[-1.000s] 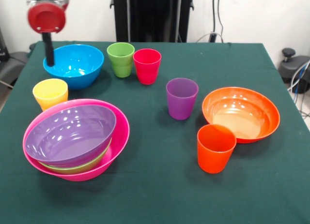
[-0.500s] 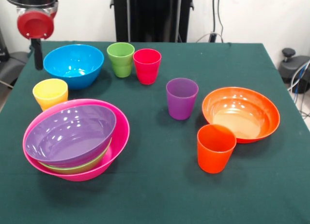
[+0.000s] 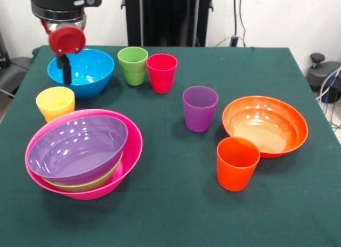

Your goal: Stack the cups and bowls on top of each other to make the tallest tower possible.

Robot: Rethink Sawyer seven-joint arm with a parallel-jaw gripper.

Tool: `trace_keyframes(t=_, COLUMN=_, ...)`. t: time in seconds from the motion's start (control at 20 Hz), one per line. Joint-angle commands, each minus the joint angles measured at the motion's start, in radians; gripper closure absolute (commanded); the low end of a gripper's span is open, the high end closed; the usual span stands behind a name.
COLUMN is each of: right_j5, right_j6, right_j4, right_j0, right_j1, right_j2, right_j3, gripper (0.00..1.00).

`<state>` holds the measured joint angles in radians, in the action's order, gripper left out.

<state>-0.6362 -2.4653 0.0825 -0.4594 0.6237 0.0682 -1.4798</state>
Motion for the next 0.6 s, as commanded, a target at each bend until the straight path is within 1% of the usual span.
trace_keyframes(t=0.05, right_j5=-0.014, right_j6=0.301, right_j4=0.097, right_j0=-0.034, right_j1=0.005, right_j2=-0.191, right_j3=-0.119, gripper=0.0)
trace_keyframes(t=0.15, right_j5=-0.009, right_j6=0.292, right_j4=0.103, right_j0=-0.042, right_j1=0.022, right_j2=-0.206, right_j3=-0.142, gripper=0.0)
trace_keyframes(t=0.3, right_j5=-0.021, right_j6=0.285, right_j4=0.1, right_j0=-0.059, right_j1=0.045, right_j2=-0.231, right_j3=-0.172, gripper=0.0)
trace_keyframes(t=0.45, right_j5=-0.039, right_j6=0.292, right_j4=0.113, right_j0=-0.076, right_j1=0.069, right_j2=-0.252, right_j3=-0.195, gripper=0.0)
trace_keyframes(t=0.6, right_j5=-0.048, right_j6=0.275, right_j4=0.118, right_j0=-0.086, right_j1=0.097, right_j2=-0.26, right_j3=-0.218, gripper=0.0)
